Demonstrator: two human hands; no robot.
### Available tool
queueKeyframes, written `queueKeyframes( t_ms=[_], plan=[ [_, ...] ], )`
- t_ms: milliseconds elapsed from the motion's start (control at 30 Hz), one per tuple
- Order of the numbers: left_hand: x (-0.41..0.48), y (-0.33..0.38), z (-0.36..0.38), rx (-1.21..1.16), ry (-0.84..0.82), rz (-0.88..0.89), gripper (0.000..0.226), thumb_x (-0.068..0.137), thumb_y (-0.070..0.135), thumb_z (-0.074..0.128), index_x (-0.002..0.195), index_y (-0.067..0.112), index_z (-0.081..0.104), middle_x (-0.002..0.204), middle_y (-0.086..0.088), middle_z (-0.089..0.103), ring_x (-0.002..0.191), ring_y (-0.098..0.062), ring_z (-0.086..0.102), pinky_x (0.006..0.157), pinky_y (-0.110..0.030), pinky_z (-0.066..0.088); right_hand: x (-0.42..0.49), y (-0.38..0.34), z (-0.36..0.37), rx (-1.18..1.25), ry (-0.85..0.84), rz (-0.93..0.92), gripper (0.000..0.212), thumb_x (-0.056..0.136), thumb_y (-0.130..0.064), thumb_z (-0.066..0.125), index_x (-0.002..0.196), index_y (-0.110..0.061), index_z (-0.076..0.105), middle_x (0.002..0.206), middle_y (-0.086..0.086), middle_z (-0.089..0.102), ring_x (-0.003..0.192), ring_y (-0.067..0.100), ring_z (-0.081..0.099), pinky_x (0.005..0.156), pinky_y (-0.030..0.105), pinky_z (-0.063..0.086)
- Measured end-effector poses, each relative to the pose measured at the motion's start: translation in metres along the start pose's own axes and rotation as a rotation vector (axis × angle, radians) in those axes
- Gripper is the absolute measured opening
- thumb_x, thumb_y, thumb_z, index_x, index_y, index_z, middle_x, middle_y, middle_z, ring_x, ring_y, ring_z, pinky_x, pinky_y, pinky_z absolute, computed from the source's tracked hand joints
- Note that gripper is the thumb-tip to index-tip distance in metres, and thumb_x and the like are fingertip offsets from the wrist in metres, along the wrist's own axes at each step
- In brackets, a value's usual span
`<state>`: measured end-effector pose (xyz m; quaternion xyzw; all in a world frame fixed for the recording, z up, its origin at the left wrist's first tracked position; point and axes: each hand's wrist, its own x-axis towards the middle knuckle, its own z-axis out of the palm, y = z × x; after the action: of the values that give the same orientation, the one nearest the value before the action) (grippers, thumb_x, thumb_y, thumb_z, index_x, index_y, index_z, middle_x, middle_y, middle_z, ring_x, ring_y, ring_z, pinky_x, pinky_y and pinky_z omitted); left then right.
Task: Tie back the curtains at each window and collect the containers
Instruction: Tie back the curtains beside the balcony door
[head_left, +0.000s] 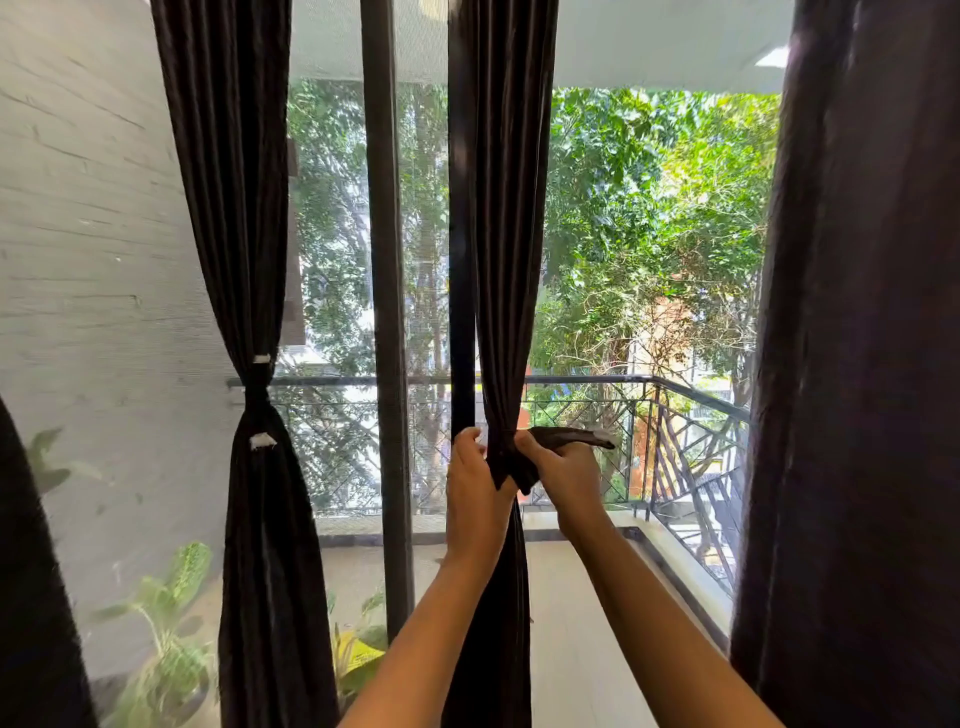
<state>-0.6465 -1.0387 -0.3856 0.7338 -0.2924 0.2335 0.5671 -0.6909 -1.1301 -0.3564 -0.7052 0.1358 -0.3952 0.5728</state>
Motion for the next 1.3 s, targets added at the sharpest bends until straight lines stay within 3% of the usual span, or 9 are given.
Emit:
queueKeyframes(
  t_ms=[67, 167, 300, 433, 633, 900, 1033, 1167, 1300],
  plan=[
    [-0.008, 0.007, -0.003, 0.137, 0.121, 0.128, 0.053, 0.08, 0.021, 0.073, 0.122, 0.012, 0.042, 0.118, -0.003, 0.047, 0.11, -0.018, 0.049, 0.09, -0.032, 0.047, 0.0, 0.0, 0.003, 0.042, -0.003, 0.02, 0.014, 0.079, -0.035, 0.072, 0.078, -0.022, 0.077, 0.076, -0.003, 0.074, 0.079, 0.016, 0.07, 0.082, 0.043, 0.055],
    [-0.018, 0.015, -0.004, 0.137, 0.075, 0.214, 0.043, 0.08, 0.014, 0.072, 0.115, 0.014, 0.048, 0.111, -0.002, 0.054, 0.101, -0.018, 0.056, 0.078, -0.027, 0.05, -0.001, -0.001, 0.008, 0.067, -0.021, 0.053, 0.01, 0.08, -0.034, 0.072, 0.076, -0.025, 0.075, 0.078, -0.002, 0.074, 0.08, 0.016, 0.07, 0.083, 0.043, 0.055],
    [-0.017, 0.016, -0.005, 0.007, 0.119, 0.095, 0.021, 0.09, 0.016, 0.061, 0.109, 0.017, 0.053, 0.101, 0.004, 0.065, 0.091, -0.011, 0.062, 0.074, -0.027, 0.052, -0.002, -0.005, 0.008, 0.136, -0.03, 0.092, 0.009, 0.083, -0.029, 0.07, 0.079, -0.021, 0.073, 0.08, 0.0, 0.073, 0.08, 0.016, 0.066, 0.074, 0.033, 0.05],
    [-0.012, 0.007, -0.002, 0.018, 0.136, 0.025, 0.007, 0.092, 0.021, 0.058, 0.096, 0.016, 0.058, 0.087, 0.003, 0.063, 0.079, -0.011, 0.06, 0.067, -0.028, 0.05, -0.004, -0.007, 0.003, 0.3, 0.001, 0.194, 0.016, 0.087, -0.025, 0.067, 0.074, -0.016, 0.063, 0.064, -0.001, 0.059, 0.051, 0.006, 0.045, 0.046, 0.016, 0.033],
    [-0.001, 0.01, -0.005, -0.036, 0.038, -0.179, 0.02, 0.096, 0.022, 0.049, 0.104, 0.012, 0.065, 0.091, -0.003, 0.067, 0.085, -0.02, 0.062, 0.074, -0.029, 0.048, -0.005, 0.012, 0.0, 0.655, 0.019, 0.442, 0.007, 0.089, -0.008, 0.062, 0.093, -0.005, 0.057, 0.062, 0.008, 0.057, 0.045, 0.011, 0.048, 0.04, 0.018, 0.037],
    [0.004, 0.015, -0.009, -0.316, 0.034, -0.424, 0.013, 0.083, 0.036, 0.069, 0.078, 0.024, 0.07, 0.077, 0.002, 0.071, 0.079, -0.017, 0.067, 0.078, -0.038, 0.055, -0.016, 0.03, 0.02, 0.601, -0.125, 0.53, 0.027, 0.082, -0.013, 0.072, 0.069, -0.012, 0.048, 0.053, 0.005, 0.056, 0.041, 0.011, 0.048, 0.042, 0.019, 0.044],
    [0.005, 0.02, -0.016, -0.246, 0.057, -0.388, 0.017, 0.08, 0.035, 0.072, 0.079, 0.018, 0.07, 0.069, 0.007, 0.066, 0.071, -0.011, 0.063, 0.064, -0.023, 0.05, -0.017, 0.029, 0.021, 0.542, -0.107, 0.546, 0.029, 0.078, -0.02, 0.078, 0.067, -0.007, 0.054, 0.052, 0.005, 0.06, 0.041, 0.012, 0.053, 0.044, 0.02, 0.048],
    [0.005, 0.021, -0.017, -0.171, 0.071, -0.441, 0.026, 0.08, 0.041, 0.069, 0.088, 0.017, 0.073, 0.078, 0.001, 0.07, 0.076, -0.016, 0.067, 0.071, -0.035, 0.057, -0.018, 0.023, 0.023, 0.502, -0.069, 0.541, 0.029, 0.078, -0.023, 0.077, 0.076, -0.003, 0.056, 0.057, 0.007, 0.062, 0.042, 0.012, 0.059, 0.043, 0.019, 0.049],
    [0.002, 0.02, -0.017, -0.116, 0.063, -0.431, 0.019, 0.083, 0.039, 0.067, 0.079, 0.02, 0.069, 0.077, 0.001, 0.068, 0.075, -0.016, 0.065, 0.07, -0.033, 0.056, -0.015, 0.014, 0.023, 0.429, -0.056, 0.575, 0.03, 0.084, -0.022, 0.072, 0.067, -0.006, 0.053, 0.042, 0.002, 0.056, 0.034, 0.01, 0.053, 0.041, 0.02, 0.048]
  ],
)
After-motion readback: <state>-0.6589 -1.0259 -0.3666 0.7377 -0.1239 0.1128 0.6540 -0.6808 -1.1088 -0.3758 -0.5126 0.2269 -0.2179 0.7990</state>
